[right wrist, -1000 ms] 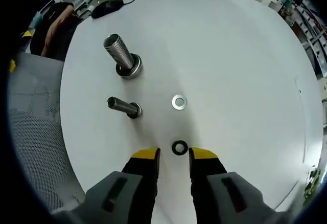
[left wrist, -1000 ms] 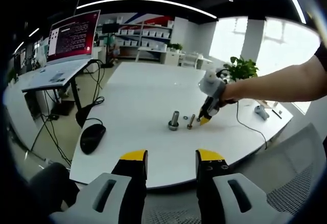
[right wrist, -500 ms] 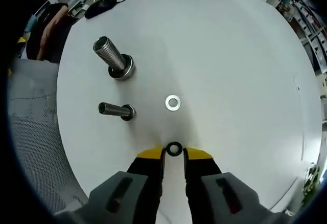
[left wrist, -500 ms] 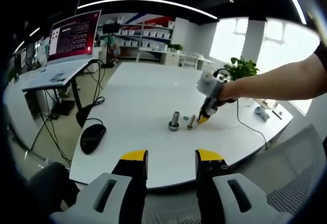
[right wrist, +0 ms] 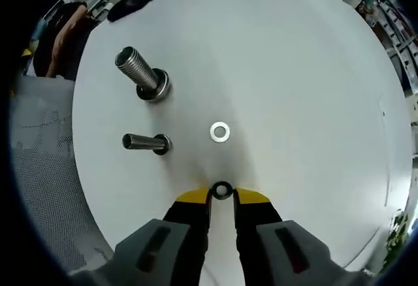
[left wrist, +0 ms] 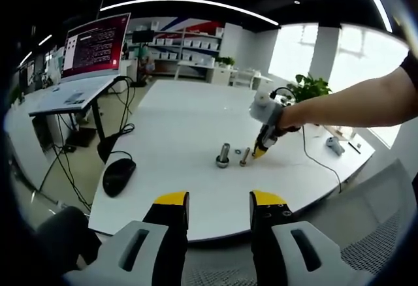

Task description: Place the washer onto the threaded stud by aligning its center hole with the stud, sliding it down to the base, and recovering from edge contact or off-axis alignment until the washer reaches the visible bottom stop.

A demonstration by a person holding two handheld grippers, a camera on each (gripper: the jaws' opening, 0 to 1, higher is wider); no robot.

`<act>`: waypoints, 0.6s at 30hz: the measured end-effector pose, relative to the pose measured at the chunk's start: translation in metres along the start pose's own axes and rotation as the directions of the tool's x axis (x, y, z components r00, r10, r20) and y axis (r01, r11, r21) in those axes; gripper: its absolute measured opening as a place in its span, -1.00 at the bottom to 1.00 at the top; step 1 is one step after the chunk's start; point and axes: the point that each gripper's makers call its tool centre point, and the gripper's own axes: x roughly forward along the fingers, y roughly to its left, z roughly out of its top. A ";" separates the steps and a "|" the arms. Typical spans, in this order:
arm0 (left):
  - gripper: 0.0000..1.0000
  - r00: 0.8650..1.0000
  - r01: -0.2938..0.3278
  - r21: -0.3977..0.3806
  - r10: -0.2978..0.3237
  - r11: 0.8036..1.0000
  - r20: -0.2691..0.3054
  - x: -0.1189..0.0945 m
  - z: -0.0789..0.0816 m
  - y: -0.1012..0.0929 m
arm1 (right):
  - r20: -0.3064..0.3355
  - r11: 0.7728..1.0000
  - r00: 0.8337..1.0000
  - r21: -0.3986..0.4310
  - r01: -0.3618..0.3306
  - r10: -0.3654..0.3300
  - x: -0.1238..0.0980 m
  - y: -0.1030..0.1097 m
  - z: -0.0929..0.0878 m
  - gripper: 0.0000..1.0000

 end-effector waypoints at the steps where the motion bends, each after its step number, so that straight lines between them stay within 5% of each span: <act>1: -0.30 1.000 0.001 0.001 -0.001 1.000 0.000 0.000 0.000 0.000 | 0.006 1.000 1.000 -0.012 -0.003 0.003 0.004 -0.005 0.002 -0.68; 18: -0.30 1.000 -0.003 -0.010 0.003 1.000 0.010 0.000 0.001 0.001 | -0.008 0.986 1.000 -0.163 0.028 -0.030 0.004 0.001 0.006 -0.68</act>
